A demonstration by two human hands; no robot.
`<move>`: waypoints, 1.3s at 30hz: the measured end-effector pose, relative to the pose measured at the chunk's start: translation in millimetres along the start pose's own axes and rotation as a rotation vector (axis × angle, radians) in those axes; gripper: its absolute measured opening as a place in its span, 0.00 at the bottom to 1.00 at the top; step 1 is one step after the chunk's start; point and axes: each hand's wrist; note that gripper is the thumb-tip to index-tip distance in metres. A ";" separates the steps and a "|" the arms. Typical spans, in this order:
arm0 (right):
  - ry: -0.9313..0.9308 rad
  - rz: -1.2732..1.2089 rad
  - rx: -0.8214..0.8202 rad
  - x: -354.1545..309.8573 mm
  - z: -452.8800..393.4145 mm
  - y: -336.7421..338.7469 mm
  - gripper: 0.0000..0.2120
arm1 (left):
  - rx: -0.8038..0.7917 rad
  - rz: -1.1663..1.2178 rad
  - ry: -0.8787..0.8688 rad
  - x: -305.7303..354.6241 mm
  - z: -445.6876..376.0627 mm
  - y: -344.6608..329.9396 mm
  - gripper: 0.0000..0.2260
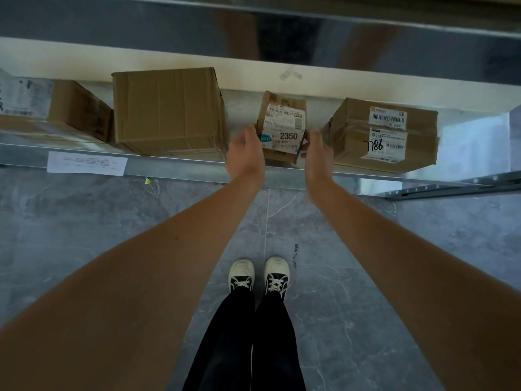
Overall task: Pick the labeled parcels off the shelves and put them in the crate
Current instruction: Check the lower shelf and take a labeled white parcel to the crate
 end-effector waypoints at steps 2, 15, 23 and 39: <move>-0.015 0.010 -0.018 5.9 -0.5 0.5 0.19 | -0.009 -0.084 0.014 -3.5 1.5 -1.3 0.15; -0.016 0.195 -0.084 27.0 -7.0 -0.4 0.20 | -0.305 -0.253 0.177 -7.8 10.6 7.5 0.30; 0.512 0.545 -0.080 -5.1 18.7 -37.8 0.17 | 0.001 -0.417 0.137 -14.3 -1.7 99.5 0.26; 0.012 0.409 -0.124 10.8 31.5 -174.8 0.21 | -0.327 -0.020 0.323 -40.1 -91.7 236.6 0.31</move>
Point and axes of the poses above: each hand's wrist, its own z-axis away from the middle knuckle, its own y-axis out of the back of the hand, x = y × z, and after that the axes turned 7 degrees about -z, right-handed
